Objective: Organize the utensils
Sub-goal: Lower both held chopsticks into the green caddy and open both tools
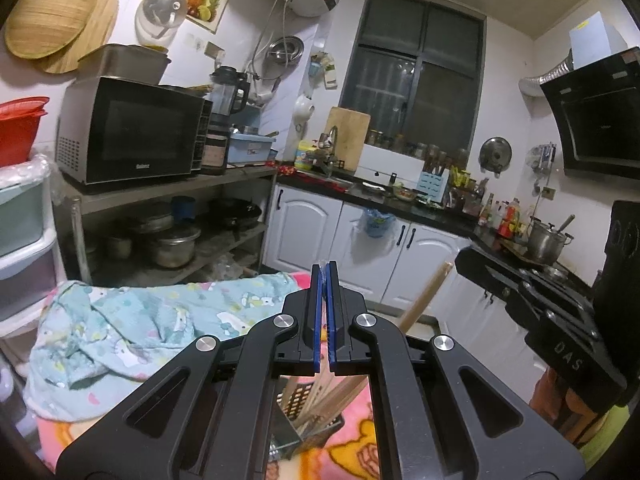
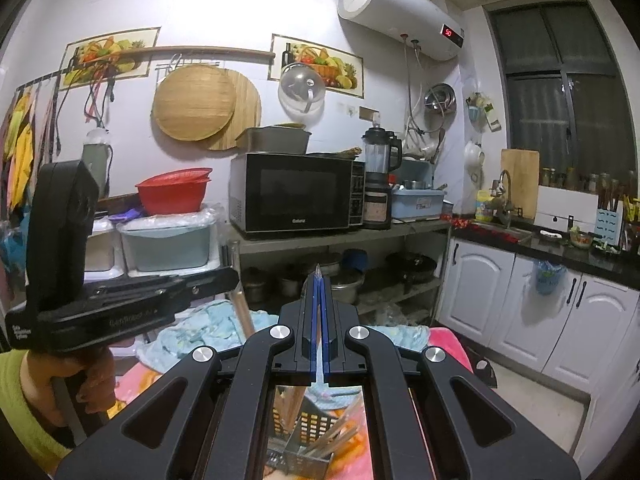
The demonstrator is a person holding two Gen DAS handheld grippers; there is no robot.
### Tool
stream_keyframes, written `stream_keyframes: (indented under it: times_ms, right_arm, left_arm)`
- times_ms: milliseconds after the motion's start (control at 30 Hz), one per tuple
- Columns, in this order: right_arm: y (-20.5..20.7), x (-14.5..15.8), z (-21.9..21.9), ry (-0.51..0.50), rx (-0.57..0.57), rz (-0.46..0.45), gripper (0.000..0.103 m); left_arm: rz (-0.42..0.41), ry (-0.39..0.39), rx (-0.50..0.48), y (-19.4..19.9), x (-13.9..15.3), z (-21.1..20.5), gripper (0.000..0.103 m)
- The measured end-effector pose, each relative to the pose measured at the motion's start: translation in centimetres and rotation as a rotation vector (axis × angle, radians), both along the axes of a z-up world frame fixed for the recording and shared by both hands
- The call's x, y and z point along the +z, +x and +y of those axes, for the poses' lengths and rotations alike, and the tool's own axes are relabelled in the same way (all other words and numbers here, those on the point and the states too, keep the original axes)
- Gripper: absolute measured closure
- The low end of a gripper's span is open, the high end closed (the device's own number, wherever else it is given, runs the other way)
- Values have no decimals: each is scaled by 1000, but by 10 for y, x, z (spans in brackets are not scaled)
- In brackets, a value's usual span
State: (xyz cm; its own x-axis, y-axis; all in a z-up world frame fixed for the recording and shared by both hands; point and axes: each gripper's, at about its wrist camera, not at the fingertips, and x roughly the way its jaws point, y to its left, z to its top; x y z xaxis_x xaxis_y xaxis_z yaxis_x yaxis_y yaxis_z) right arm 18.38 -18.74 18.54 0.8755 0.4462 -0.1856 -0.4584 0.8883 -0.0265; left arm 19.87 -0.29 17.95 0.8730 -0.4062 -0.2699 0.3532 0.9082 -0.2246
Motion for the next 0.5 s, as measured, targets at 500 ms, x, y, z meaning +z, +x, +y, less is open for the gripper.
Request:
stream_keyframes:
  times_ms: [500]
  right_arm:
    - [33,-30,3,-18,-15,92,101]
  left_arm:
    - [31,35,13,15,-25,1,102]
